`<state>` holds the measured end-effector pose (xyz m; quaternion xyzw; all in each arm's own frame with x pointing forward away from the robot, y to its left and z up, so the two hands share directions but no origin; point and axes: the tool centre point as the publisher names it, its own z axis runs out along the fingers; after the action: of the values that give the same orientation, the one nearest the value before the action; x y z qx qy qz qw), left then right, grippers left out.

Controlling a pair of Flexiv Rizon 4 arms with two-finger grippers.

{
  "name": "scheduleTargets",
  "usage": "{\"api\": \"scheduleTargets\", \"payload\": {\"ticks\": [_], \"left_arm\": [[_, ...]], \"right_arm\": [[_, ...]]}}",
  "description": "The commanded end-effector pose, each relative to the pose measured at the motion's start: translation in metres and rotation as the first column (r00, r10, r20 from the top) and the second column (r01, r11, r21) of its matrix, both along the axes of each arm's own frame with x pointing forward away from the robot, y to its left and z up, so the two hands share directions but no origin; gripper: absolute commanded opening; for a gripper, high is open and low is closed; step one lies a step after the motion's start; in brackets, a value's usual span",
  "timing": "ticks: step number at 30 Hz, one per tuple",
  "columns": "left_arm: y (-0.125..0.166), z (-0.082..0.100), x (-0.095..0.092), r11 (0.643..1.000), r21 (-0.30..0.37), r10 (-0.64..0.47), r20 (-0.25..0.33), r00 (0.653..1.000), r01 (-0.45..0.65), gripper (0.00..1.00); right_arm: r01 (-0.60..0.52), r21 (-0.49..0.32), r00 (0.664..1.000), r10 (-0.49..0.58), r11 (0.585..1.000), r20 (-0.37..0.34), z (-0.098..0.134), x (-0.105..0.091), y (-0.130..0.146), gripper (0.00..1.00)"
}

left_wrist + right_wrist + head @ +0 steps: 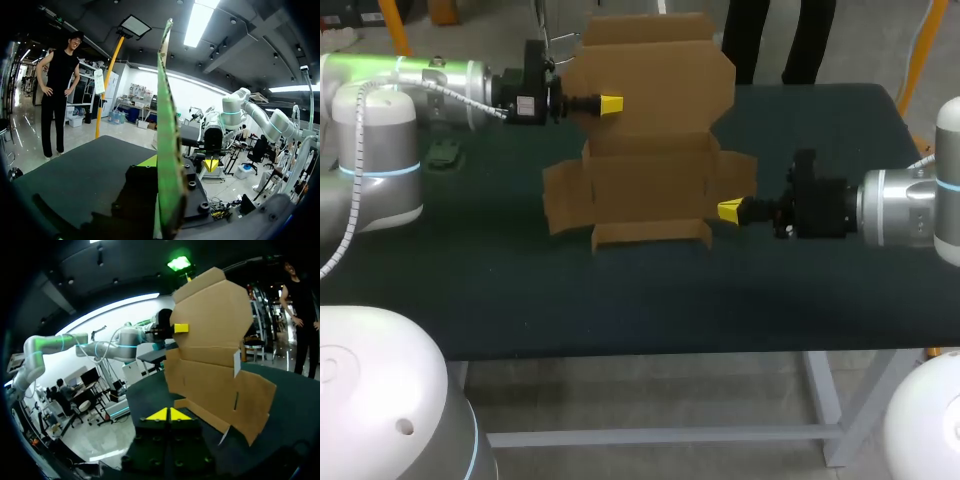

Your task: Assemble the packaging by folding the flat box into shape, placing the metal phone stand inside, and closing the box properly

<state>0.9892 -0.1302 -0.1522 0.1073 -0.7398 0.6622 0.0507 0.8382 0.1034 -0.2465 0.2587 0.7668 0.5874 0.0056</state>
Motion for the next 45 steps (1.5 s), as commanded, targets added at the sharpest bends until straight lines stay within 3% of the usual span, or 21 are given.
{"api": "scheduleTargets", "payload": {"ticks": [1,7,26,45], "left_arm": [[0.000,-0.001,0.000,1.000,-0.001,-0.015,-0.003,1.000,0.015,0.00],[0.002,-0.002,-0.005,0.999,0.002,-0.037,-0.004,0.999,0.037,0.00],[0.004,-0.021,0.007,0.996,-0.002,-0.092,0.030,0.995,0.092,0.00],[0.002,-0.027,0.001,0.992,0.023,-0.124,0.058,0.991,0.123,0.00]], "right_arm": [[0.007,0.004,1.000,-0.007,1.000,0.004,-0.004,-0.005,0.001,0.00],[0.010,-0.007,1.000,-0.010,1.000,0.010,-0.006,-0.010,0.004,0.00],[-0.006,-0.044,1.000,0.007,0.999,0.010,-0.019,-0.005,0.030,0.00],[-0.004,-0.008,1.000,0.004,1.000,-0.011,-0.037,0.003,0.051,0.00]]}}
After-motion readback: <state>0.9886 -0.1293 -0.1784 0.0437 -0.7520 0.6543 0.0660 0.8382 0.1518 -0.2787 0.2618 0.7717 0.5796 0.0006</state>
